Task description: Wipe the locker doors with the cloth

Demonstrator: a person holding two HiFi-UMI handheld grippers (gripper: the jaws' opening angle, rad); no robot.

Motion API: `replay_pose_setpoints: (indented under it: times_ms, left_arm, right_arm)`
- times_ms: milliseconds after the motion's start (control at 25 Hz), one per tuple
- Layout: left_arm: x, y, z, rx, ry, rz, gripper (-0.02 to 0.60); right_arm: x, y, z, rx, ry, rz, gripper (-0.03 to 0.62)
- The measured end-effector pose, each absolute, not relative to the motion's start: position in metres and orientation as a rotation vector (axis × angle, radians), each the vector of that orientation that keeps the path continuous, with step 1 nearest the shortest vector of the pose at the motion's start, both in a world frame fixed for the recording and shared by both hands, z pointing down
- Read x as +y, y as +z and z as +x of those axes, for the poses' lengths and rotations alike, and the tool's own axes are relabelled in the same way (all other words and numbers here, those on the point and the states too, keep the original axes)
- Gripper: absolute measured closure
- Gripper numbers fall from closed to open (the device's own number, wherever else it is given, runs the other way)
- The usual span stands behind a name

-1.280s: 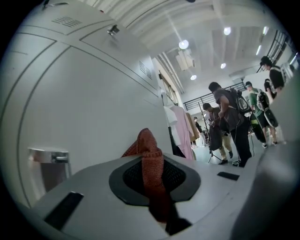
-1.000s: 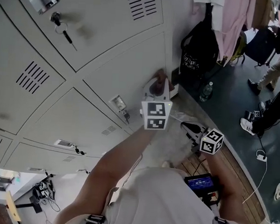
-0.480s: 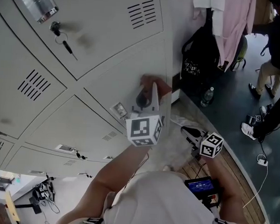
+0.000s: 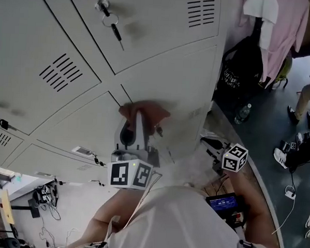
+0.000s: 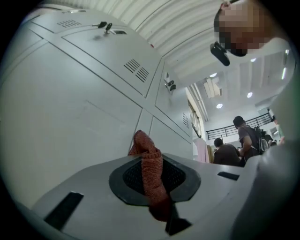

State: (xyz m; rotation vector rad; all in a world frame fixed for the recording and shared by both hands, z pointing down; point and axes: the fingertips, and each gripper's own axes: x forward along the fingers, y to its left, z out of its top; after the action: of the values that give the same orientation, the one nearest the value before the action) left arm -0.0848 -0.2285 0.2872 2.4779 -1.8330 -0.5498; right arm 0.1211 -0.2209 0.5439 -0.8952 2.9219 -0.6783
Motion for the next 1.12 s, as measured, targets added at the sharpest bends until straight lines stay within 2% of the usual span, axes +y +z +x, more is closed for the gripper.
replay_pose_setpoints:
  times_ms: [120, 240, 520, 880, 1120]
  left_arm:
    - [-0.218, 0.283, -0.106, -1.925, -0.562, 2.462, 0.543]
    - [-0.227, 0.279, -0.096, -1.917, -0.516, 2.519, 0.544]
    - [-0.26, 0.265, -0.026, -1.787, -0.426, 2.686, 0.544]
    - [-0.311, 0.289, 0.084, -1.577, -0.214, 2.874, 0.543]
    - [-0.333, 0.277, 0.142, -1.515, -0.22, 2.898, 0.544]
  right_arm:
    - [-0.223, 0.544, 0.108, 2.95, -0.675, -0.857, 0.577]
    - [-0.225, 0.545, 0.102, 2.961, -0.672, -0.849, 0.577]
    - [-0.218, 0.544, 0.114, 2.914, -0.662, -0.909, 0.577]
    - [-0.197, 0.546, 0.164, 2.815, -0.661, -1.079, 0.577]
    - [-0.184, 0.544, 0.206, 2.754, -0.666, -1.19, 0.577]
